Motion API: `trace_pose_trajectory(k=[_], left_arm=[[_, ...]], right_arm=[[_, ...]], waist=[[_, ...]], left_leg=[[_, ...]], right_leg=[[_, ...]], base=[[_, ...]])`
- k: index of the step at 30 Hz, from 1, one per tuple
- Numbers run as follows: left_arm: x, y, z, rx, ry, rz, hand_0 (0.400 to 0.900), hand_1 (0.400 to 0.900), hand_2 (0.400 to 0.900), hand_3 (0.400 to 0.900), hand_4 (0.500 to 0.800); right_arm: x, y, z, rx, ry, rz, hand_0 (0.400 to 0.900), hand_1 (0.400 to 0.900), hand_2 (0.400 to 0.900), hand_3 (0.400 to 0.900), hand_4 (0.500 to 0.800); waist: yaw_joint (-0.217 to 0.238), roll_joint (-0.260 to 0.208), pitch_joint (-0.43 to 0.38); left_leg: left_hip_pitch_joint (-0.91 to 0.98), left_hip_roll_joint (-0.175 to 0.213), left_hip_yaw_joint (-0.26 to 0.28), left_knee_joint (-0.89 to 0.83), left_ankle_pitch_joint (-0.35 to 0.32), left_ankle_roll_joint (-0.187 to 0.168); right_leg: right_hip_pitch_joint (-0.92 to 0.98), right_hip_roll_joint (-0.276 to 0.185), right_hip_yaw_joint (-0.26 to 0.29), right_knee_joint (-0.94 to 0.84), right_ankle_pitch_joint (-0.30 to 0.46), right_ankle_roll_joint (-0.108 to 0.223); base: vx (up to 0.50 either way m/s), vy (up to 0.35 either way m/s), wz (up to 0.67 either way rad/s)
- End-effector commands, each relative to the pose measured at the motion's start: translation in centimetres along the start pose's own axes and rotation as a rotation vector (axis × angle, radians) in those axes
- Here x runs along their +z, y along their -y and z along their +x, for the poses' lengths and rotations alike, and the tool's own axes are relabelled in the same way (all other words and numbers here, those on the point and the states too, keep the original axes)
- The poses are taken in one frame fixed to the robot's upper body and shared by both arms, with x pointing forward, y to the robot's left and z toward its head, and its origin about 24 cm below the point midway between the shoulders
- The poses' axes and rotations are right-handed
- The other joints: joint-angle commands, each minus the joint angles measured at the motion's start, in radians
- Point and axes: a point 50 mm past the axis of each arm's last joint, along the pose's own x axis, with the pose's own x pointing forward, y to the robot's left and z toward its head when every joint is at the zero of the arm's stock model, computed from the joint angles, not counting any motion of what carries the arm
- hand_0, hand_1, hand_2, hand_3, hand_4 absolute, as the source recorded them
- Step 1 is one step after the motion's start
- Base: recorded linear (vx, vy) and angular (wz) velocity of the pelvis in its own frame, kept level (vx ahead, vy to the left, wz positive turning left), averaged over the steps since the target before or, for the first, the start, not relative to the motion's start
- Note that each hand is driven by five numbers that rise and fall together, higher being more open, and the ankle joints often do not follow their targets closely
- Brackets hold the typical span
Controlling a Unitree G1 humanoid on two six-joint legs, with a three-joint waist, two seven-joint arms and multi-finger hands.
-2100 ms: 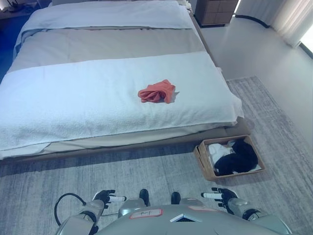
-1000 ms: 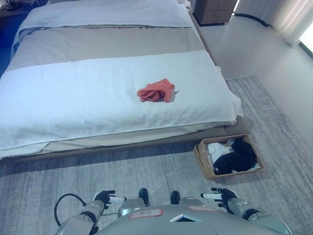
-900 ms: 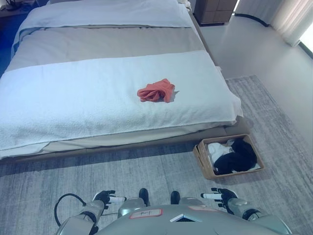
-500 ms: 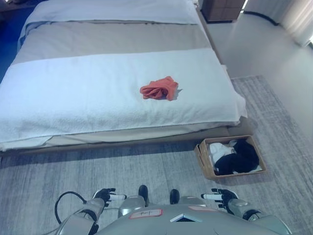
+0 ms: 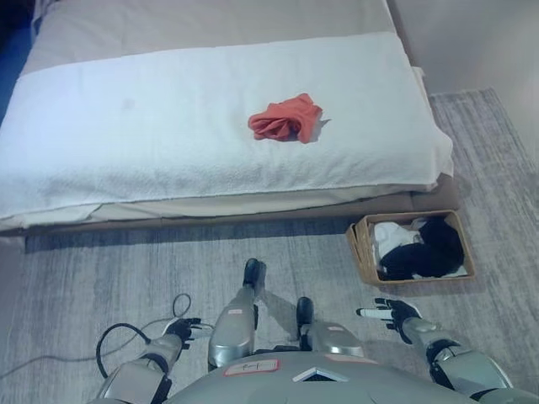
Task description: Put the clothes on the bed into the basket.
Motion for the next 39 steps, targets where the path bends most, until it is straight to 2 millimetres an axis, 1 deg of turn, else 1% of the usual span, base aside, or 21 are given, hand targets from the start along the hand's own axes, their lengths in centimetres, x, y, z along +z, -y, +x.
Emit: trace_pose_trajectory(k=[1,2,3,5,7,10,13,15,17,19,20,21,22,24,25,26,27,28,30,35,39], left_arm=[[-0.2,-2.4,-0.2,0.078,0.000,-0.048,0.900,0.900,0.900,0.900,0.800],[-0.3,-2.8,-0.2,0.087,-0.004,-0.045,0.900,0.900,0.900,0.900,0.800],[-0.3,-2.8,-0.2,0.087,-0.004,-0.044,0.900,0.900,0.900,0.900,0.800],[0.0,-3.4,-0.3,0.099,-0.001,-0.029,0.900,0.900,0.900,0.900,0.800],[0.5,-4.0,-0.3,0.112,0.012,-0.019,0.900,0.900,0.900,0.900,0.800],[1.1,-4.6,-0.4,0.127,0.029,-0.007,0.900,0.900,0.900,0.900,0.800],[1.8,-5.4,-0.5,0.145,0.048,0.000,0.900,0.900,0.900,0.900,0.800],[2.4,-5.6,-0.5,0.153,0.061,-0.002,0.900,0.900,0.900,0.900,0.800],[2.3,-5.7,-0.5,0.154,0.059,-0.010,0.900,0.900,0.900,0.900,0.800],[2.4,-5.8,-0.6,0.156,0.060,-0.018,0.900,0.900,0.900,0.900,0.800],[2.4,-5.9,-0.6,0.159,0.060,-0.021,0.900,0.900,0.900,0.900,0.800],[2.6,-5.9,-0.6,0.159,0.063,-0.021,0.900,0.900,0.900,0.900,0.800],[2.6,-5.8,-0.5,0.157,0.061,-0.019,0.900,0.900,0.900,0.900,0.800],[2.7,-5.8,-0.5,0.161,0.067,-0.034,0.900,0.900,0.900,0.900,0.800],[2.9,-5.8,-0.5,0.164,0.072,-0.049,0.900,0.900,0.900,0.900,0.800],[2.8,-5.9,-0.6,0.172,0.073,-0.062,0.900,0.900,0.900,0.900,0.800],[2.8,-5.9,-0.6,0.172,0.073,-0.062,0.900,0.900,0.900,0.900,0.800],[2.2,-5.7,-0.5,0.170,0.056,-0.077,0.900,0.900,0.900,0.900,0.800],[1.6,-5.8,-0.5,0.174,0.037,-0.071,0.900,0.900,0.900,0.900,0.800],[0.4,-4.4,-0.4,0.138,0.002,-0.066,0.900,0.900,0.900,0.900,0.800],[1.1,-3.7,-0.2,0.119,0.026,-0.047,0.900,0.900,0.900,0.900,0.800]], right_arm=[[-1.2,1.0,-0.2,-0.028,-0.022,-0.037,0.900,0.900,0.900,0.900,0.800],[-1.6,0.6,-0.2,-0.014,-0.035,-0.039,0.900,0.900,0.900,0.900,0.800],[-1.6,0.5,-0.2,-0.013,-0.035,-0.039,0.900,0.900,0.900,0.900,0.800],[-1.7,0.0,-0.2,0.004,-0.041,-0.034,0.900,0.900,0.900,0.900,0.800],[-1.6,-0.5,-0.1,0.020,-0.036,-0.022,0.900,0.900,0.900,0.900,0.800],[-1.3,-1.1,-0.1,0.041,-0.030,-0.012,0.900,0.900,0.900,0.900,0.800],[-1.0,-1.2,0.0,0.045,-0.024,-0.012,0.900,0.900,0.900,0.900,0.800],[-0.5,-1.1,0.0,0.041,-0.012,-0.016,0.900,0.900,0.900,0.900,0.800],[-0.2,-0.9,0.0,0.033,-0.005,-0.012,0.900,0.900,0.900,0.900,0.800],[0.0,-0.6,0.0,0.026,0.004,-0.016,0.900,0.900,0.900,0.900,0.800],[0.4,-0.4,0.1,0.022,0.016,-0.015,0.900,0.900,0.900,0.900,0.800],[0.6,-0.3,0.1,0.016,0.023,-0.020,0.900,0.900,0.900,0.900,0.800],[1.2,0.0,0.1,0.008,0.038,-0.032,0.900,0.900,0.900,0.900,0.800],[2.0,0.3,0.0,-0.009,0.064,-0.040,0.900,0.900,0.900,0.900,0.800],[2.6,0.6,0.0,-0.019,0.084,-0.042,0.900,0.900,0.900,0.900,0.800],[3.3,0.7,0.0,-0.025,0.107,-0.054,0.900,0.900,0.900,0.900,0.800],[3.3,0.7,0.0,-0.025,0.107,-0.054,0.900,0.900,0.900,0.900,0.800],[3.9,1.0,-0.1,-0.037,0.126,-0.069,0.900,0.900,0.900,0.900,0.800],[3.4,1.2,-0.1,-0.046,0.120,-0.064,0.900,0.900,0.900,0.900,0.800],[3.2,2.1,-0.3,-0.073,0.128,-0.091,0.900,0.900,0.900,0.900,0.800],[4.0,3.0,-0.5,-0.096,0.154,-0.129,0.900,0.900,0.900,0.900,0.800]], waist=[[0.012,-0.041,-0.046],[0.010,-0.058,-0.065],[0.010,-0.059,-0.065],[0.006,-0.085,-0.079],[0.002,-0.113,-0.097],[-0.005,-0.134,-0.114],[-0.025,-0.134,-0.100],[-0.035,-0.121,-0.078],[-0.035,-0.106,-0.067],[-0.038,-0.100,-0.069],[-0.039,-0.092,-0.067],[-0.037,-0.086,-0.065],[-0.038,-0.085,-0.060],[-0.042,-0.090,-0.044],[-0.041,-0.091,-0.034],[-0.042,-0.093,-0.024],[-0.042,-0.091,-0.020],[-0.040,-0.097,-0.015],[-0.043,-0.112,-0.027],[-0.051,-0.087,-0.083],[-0.061,-0.071,-0.100]], left_leg=[[-0.094,-0.021,0.019,0.022,0.082,0.071],[-0.087,-0.029,0.008,0.057,0.097,0.080],[-0.087,-0.030,0.009,0.057,0.096,0.080],[-0.111,-0.053,0.028,0.136,0.068,0.100],[-0.123,-0.078,0.047,0.195,0.021,0.127],[-0.101,-0.098,0.058,0.200,-0.025,0.153],[-0.047,-0.117,0.052,0.195,-0.063,0.178],[-0.004,-0.126,0.040,0.185,-0.074,0.194],[0.031,-0.126,0.031,0.175,-0.089,0.206],[0.070,-0.140,0.013,0.150,-0.096,0.206],[0.090,-0.135,0.007,0.137,-0.096,0.202],[0.112,-0.128,0.006,0.126,-0.104,0.196],[0.127,-0.126,0.005,0.122,-0.115,0.188],[0.146,-0.132,-0.006,0.128,-0.134,0.176],[0.156,-0.131,-0.012,0.130,-0.144,0.168],[0.167,-0.128,-0.016,0.135,-0.154,0.160],[0.170,-0.127,-0.017,0.136,-0.156,0.160],[0.188,-0.124,-0.020,0.143,-0.172,0.145],[0.199,-0.133,-0.020,0.141,-0.183,0.140],[0.223,-0.073,-0.045,0.076,-0.156,0.101],[0.226,-0.041,-0.054,0.050,-0.141,0.083]], right_leg=[[0.127,0.029,0.042,0.037,-0.130,0.110],[0.146,0.011,0.052,0.049,-0.149,0.115],[0.146,0.010,0.052,0.049,-0.150,0.116],[0.137,-0.017,0.061,0.099,-0.163,0.135],[0.106,-0.043,0.075,0.190,-0.139,0.165],[0.029,-0.047,0.085,0.353,-0.016,0.207],[-0.050,-0.055,0.061,0.544,0.131,0.225],[-0.094,-0.051,0.041,0.661,0.192,0.227],[-0.136,-0.058,0.007,0.734,0.184,0.223],[-0.166,-0.037,0.010,0.657,0.103,0.203],[-0.190,-0.028,0.000,0.614,0.026,0.186],[-0.196,-0.040,-0.025,0.555,-0.043,0.175],[-0.208,-0.058,-0.040,0.458,-0.060,0.171],[-0.224,-0.088,-0.032,0.309,-0.019,0.184],[-0.239,-0.118,-0.030,0.236,0.023,0.198],[-0.252,-0.143,-0.026,0.193,0.063,0.210],[-0.247,-0.142,-0.027,0.190,0.064,0.210],[-0.254,-0.176,-0.043,0.157,0.111,0.228],[-0.212,-0.165,-0.023,0.139,0.108,0.224],[-0.157,-0.146,-0.081,0.102,0.086,0.210],[-0.128,-0.129,-0.110,0.079,0.066,0.196]], base=[[0.48,0.244,-0.45],[0.37,0.187,-0.32],[0.35,0.208,-0.21],[0.27,0.200,-0.32],[0.35,0.246,-0.33],[0.28,0.205,-0.16],[0.27,0.225,0.14],[0.22,0.203,0.20],[0.24,0.163,0.16],[0.27,0.087,0.20],[0.26,0.037,0.17],[0.26,0.003,0.22],[0.24,-0.049,0.31],[0.19,-0.108,0.37],[0.16,-0.164,0.39],[0.11,-0.121,0.27],[0.17,-0.193,0.38],[0.17,-0.206,0.39],[0.18,-0.248,0.43],[0.15,-0.232,0.37],[0.09,-0.154,0.24]])
